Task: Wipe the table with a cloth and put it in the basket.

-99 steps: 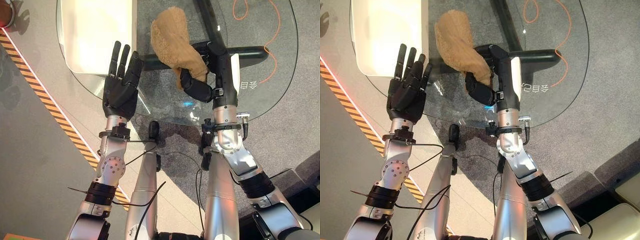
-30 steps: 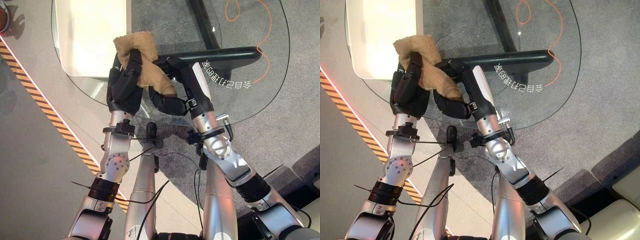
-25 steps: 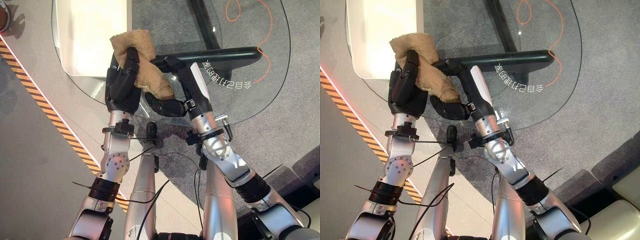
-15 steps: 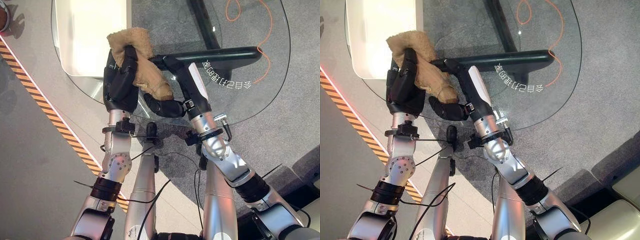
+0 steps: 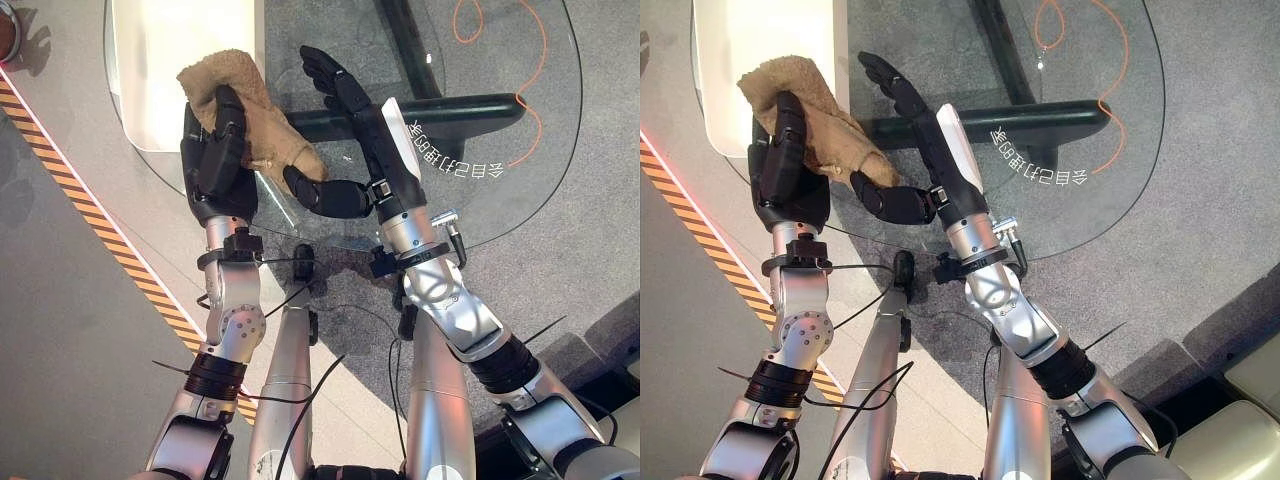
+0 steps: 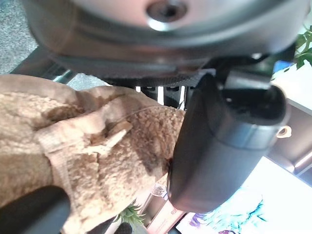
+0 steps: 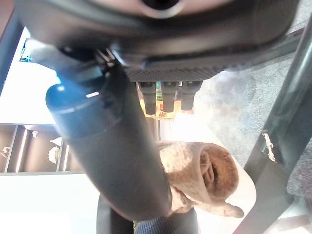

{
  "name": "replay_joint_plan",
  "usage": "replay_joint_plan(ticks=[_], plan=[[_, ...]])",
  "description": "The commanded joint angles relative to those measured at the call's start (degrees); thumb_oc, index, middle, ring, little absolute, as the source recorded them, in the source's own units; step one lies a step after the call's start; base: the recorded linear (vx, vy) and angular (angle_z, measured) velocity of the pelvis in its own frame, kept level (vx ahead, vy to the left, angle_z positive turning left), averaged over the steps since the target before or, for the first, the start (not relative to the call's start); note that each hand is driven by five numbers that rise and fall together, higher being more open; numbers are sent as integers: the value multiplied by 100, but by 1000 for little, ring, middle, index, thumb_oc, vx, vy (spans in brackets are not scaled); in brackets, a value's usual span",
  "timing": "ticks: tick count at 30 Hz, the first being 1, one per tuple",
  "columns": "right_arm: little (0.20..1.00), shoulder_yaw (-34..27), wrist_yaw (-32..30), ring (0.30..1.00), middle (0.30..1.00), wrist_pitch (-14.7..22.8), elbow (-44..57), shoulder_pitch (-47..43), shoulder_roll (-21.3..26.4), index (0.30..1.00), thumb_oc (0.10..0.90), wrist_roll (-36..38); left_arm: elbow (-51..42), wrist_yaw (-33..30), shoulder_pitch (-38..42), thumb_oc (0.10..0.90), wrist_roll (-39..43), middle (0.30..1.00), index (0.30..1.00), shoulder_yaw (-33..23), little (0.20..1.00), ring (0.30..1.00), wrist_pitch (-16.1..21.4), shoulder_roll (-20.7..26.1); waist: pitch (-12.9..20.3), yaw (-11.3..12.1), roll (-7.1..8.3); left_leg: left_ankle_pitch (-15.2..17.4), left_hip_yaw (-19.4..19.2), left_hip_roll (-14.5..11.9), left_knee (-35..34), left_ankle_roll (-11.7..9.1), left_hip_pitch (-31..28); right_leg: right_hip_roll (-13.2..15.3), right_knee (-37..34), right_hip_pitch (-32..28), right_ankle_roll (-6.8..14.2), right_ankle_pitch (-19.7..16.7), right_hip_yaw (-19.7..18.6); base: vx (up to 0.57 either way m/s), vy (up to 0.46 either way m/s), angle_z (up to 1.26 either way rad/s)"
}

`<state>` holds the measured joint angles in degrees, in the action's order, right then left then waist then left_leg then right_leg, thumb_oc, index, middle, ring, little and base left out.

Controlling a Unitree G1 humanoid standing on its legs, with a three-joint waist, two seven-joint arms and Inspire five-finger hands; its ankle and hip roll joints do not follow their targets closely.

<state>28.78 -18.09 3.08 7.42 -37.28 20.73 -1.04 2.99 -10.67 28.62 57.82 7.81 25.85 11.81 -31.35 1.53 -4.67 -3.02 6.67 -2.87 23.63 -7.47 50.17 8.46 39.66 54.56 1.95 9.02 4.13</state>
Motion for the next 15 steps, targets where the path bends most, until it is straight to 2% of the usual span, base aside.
replay_joint_plan(ticks=[1, 10, 15], plan=[[900, -123, -72, 900, 900, 479, 1031, -529, -422, 900, 800, -60, -909, 164, 533, 100, -566, 300, 300, -385, 200, 300, 840, 125, 156, 104, 69, 302, -524, 646, 114, 731, -138, -635, -694, -272, -85, -344, 215, 0, 0, 0], [900, -153, -131, 900, 900, 444, 995, -566, -458, 900, 800, -94, -864, 44, 594, 100, -697, 300, 300, -417, 200, 300, 871, 130, 156, 99, 72, 298, -528, 644, 99, 718, -161, -641, -714, -297, -79, -351, 204, 0, 0, 0], [900, -177, -366, 900, 900, 442, 972, -583, -437, 900, 800, -402, -826, -25, 641, 100, -762, 300, 300, -413, 200, 300, 890, 130, 156, 83, 68, 296, -540, 639, 97, 712, -162, -639, -721, -295, -70, -360, 196, 0, 0, 0]])
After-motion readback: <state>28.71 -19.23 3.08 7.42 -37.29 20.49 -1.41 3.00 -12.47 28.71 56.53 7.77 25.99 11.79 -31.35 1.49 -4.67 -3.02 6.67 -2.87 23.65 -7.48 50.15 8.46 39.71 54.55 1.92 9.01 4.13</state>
